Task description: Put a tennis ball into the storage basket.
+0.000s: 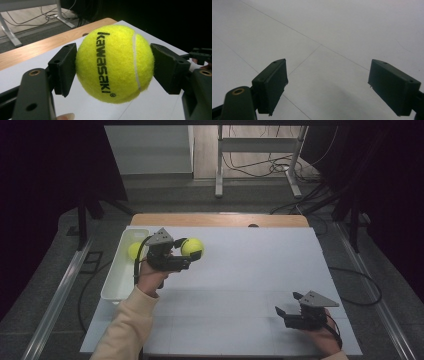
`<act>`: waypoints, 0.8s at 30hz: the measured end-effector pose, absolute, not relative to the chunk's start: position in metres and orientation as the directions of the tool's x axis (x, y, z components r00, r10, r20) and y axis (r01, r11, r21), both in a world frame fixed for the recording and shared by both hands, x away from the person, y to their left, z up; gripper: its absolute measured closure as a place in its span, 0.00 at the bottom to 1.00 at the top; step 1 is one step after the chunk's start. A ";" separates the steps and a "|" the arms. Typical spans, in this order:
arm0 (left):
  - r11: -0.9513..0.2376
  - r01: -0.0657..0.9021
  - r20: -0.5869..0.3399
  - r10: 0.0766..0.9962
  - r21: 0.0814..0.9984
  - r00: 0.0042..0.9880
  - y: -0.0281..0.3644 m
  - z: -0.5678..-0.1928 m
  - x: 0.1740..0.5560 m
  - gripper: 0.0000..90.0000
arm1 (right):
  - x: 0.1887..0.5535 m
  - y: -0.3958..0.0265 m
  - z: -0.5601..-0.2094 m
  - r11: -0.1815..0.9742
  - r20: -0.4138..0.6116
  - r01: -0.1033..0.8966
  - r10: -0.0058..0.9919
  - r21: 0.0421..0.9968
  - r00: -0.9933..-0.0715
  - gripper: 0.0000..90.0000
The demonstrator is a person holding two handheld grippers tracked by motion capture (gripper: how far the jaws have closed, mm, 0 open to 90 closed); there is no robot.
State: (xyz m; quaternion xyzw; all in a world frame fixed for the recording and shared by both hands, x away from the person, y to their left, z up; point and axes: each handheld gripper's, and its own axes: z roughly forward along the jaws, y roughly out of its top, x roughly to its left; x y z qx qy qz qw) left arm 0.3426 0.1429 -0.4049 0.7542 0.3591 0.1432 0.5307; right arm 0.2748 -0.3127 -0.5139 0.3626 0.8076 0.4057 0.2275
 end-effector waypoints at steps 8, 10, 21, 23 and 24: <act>-0.163 0.400 -0.171 0.716 0.902 0.677 0.152 -0.406 0.345 0.29 | 0.275 -0.313 -0.514 0.409 -0.074 0.401 0.771 0.820 -0.633 0.18; -0.159 0.401 -0.171 0.722 0.902 0.670 0.155 -0.406 0.346 0.29 | 0.275 -0.313 -0.514 0.409 -0.074 0.401 0.771 0.820 -0.633 0.18; -0.147 0.408 -0.166 0.751 0.901 0.640 0.168 -0.406 0.348 0.29 | 0.275 -0.313 -0.514 0.408 -0.074 0.399 0.770 0.821 -0.634 0.18; -0.145 0.409 -0.164 0.759 0.901 0.630 0.171 -0.406 0.348 0.29 | 0.275 -0.313 -0.513 0.408 -0.074 0.401 0.770 0.820 -0.633 0.18; -0.142 0.409 -0.164 0.763 0.901 0.625 0.172 -0.406 0.348 0.29 | 0.275 -0.313 -0.513 0.409 -0.075 0.401 0.770 0.820 -0.633 0.18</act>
